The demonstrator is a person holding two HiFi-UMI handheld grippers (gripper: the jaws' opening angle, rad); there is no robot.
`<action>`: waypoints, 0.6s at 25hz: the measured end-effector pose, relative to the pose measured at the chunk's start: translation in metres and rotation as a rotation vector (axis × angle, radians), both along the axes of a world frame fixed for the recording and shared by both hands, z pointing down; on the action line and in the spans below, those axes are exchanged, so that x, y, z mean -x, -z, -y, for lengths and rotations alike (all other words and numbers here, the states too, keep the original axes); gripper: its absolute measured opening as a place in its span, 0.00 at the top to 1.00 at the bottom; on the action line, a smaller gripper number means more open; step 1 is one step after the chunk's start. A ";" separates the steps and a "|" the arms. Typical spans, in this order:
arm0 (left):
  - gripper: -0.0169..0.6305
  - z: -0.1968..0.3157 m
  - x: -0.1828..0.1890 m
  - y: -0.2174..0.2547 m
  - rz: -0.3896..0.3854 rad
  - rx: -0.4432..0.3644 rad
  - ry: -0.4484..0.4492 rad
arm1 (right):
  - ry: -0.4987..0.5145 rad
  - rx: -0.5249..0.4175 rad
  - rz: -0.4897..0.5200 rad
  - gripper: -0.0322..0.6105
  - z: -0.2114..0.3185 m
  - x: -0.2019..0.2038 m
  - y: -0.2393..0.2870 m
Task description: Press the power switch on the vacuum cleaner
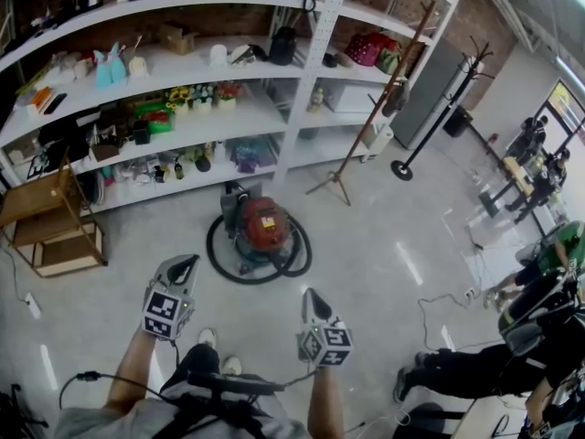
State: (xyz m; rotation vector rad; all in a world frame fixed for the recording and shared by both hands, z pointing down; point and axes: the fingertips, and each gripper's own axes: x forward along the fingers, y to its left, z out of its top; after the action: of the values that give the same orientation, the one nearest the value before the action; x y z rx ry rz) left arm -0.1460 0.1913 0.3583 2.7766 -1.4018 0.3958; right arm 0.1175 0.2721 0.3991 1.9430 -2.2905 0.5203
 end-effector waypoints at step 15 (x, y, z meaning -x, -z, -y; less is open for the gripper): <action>0.96 0.143 -0.034 -0.005 -0.013 0.006 -0.067 | -0.040 0.010 0.006 0.94 0.132 -0.012 -0.006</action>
State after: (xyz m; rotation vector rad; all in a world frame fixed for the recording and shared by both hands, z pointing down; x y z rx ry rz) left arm -0.1118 0.0483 0.3633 2.8214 -1.3056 0.3814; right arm 0.1293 0.1399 0.4053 1.9885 -2.2526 0.5412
